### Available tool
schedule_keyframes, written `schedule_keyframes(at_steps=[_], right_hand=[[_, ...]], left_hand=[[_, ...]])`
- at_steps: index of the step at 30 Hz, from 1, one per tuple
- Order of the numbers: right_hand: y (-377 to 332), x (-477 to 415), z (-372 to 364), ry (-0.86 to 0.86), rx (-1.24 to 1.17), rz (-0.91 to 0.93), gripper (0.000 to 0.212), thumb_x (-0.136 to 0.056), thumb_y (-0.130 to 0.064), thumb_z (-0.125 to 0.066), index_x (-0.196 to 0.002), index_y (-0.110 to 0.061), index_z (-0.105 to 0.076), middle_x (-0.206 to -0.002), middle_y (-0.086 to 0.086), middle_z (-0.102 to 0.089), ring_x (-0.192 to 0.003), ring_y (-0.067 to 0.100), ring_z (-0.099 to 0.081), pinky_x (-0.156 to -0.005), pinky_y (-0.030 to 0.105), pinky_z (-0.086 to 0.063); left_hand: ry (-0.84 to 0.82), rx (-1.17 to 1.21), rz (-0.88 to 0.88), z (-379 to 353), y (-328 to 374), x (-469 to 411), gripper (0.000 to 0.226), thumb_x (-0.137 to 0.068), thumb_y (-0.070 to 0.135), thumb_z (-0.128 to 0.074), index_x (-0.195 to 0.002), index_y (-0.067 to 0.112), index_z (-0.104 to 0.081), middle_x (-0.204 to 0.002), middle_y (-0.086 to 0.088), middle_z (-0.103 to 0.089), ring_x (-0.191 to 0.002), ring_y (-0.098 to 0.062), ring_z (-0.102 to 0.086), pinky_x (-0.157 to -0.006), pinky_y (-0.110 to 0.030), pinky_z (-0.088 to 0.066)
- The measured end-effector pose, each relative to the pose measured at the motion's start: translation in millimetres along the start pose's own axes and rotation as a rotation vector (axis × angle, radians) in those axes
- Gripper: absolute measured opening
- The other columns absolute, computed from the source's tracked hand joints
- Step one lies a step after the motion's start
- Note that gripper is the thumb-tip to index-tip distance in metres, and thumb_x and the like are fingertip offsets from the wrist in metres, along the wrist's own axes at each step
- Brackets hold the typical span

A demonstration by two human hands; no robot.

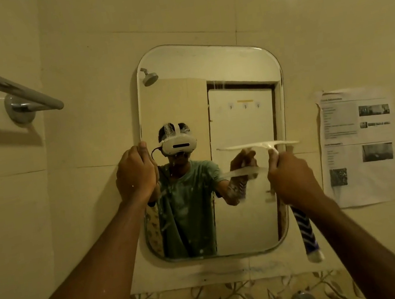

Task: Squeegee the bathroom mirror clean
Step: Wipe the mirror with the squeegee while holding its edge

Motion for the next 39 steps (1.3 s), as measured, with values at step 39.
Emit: schedule_keyframes(at_steps=[39], right_hand=[[46, 76, -46, 0.030, 0.066, -0.059, 0.038, -0.102, -0.038, -0.029, -0.082, -0.018, -0.054, -0.061, -0.002, -0.057, -0.051, 0.009, -0.056, -0.042, 0.022, -0.042]], left_hand=[[-0.059, 0.004, -0.043, 1, -5, 3, 0.044, -0.102, 0.039, -0.028, -0.104, 0.007, -0.059, -0.102, -0.012, -0.062, -0.090, -0.023, -0.056, -0.072, -0.028, -0.037]])
Point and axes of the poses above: each hand's wrist, its own x-axis away from the middle knuckle, its own z-axis out of the back of the hand, y = z × x, the point moved 1 cm from there along -x, towards the middle knuckle
